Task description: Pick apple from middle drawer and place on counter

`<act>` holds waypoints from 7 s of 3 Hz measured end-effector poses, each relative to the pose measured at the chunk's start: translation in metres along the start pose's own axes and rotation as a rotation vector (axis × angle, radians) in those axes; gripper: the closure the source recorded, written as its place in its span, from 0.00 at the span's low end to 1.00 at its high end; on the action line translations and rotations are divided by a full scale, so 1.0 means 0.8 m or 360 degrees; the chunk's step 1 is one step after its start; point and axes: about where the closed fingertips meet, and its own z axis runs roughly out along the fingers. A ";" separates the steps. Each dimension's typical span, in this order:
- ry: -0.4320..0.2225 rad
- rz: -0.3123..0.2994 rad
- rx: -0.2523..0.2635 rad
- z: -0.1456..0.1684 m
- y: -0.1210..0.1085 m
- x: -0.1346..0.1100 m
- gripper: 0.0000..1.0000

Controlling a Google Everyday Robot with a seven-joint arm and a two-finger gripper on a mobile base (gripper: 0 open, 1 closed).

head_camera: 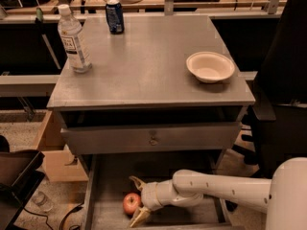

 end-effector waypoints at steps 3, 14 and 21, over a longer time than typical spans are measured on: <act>0.0044 0.0051 0.0007 0.006 0.000 0.016 0.25; -0.0042 0.0297 0.0394 -0.421 -0.002 -0.391 1.00; 0.0020 0.0306 0.0888 -0.511 -0.258 -0.463 1.00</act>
Offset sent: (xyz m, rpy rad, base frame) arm 0.0059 -0.0103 -0.0203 -0.0480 0.0339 -0.0455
